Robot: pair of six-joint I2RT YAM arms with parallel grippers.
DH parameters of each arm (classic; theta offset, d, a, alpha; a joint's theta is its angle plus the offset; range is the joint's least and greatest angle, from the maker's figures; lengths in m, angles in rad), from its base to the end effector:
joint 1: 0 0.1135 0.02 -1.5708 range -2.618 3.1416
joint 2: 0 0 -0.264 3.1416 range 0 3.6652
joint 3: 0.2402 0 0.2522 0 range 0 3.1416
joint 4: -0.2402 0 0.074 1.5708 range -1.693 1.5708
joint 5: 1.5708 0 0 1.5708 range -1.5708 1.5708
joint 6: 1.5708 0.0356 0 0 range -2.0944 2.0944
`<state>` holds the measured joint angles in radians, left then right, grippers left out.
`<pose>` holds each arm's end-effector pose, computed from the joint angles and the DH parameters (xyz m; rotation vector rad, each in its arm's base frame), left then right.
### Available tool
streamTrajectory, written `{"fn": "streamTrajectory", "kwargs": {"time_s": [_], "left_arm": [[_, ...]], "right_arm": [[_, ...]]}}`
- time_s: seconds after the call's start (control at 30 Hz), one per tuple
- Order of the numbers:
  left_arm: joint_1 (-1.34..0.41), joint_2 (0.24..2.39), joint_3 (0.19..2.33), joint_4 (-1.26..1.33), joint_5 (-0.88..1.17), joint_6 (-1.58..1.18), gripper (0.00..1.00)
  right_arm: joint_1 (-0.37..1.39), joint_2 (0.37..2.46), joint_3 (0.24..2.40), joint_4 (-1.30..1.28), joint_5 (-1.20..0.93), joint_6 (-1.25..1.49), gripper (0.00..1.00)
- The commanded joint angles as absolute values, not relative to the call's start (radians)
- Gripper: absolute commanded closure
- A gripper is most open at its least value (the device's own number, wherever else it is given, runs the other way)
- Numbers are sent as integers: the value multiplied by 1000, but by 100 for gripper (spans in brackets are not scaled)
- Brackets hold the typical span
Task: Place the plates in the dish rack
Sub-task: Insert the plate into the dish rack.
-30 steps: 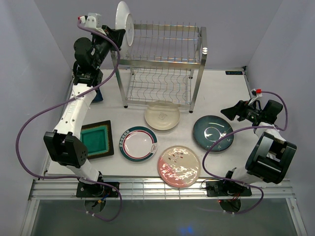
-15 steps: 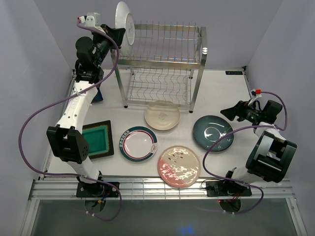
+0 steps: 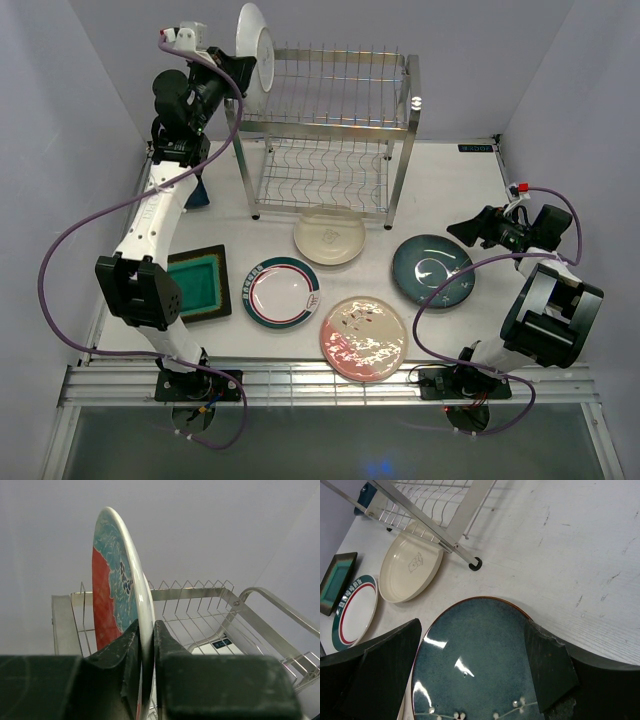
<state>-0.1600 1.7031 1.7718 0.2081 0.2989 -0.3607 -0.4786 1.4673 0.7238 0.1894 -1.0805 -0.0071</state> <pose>0.3922 -0.0739 0.4814 0.1283 1.3274 -0.6360 0.2726 -0.1061 0.2067 -0.1646 1.8921 0.8073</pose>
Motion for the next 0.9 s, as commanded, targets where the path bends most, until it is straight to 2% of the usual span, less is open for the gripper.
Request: {"fn": "streamTrajectory", "kwargs": {"time_s": [0.0, 0.67, 0.87], "left_arm": [[-149, 1660, 1858, 279, 324, -316, 73], [-149, 1666, 1852, 255, 302, -307, 61], [-149, 1615, 1824, 301, 307, -334, 51]], "right_arm": [[-486, 1471, 764, 196, -1106, -18, 12], [-486, 1482, 770, 187, -1115, -18, 12], [-486, 1482, 772, 184, -1114, -20, 12]]}}
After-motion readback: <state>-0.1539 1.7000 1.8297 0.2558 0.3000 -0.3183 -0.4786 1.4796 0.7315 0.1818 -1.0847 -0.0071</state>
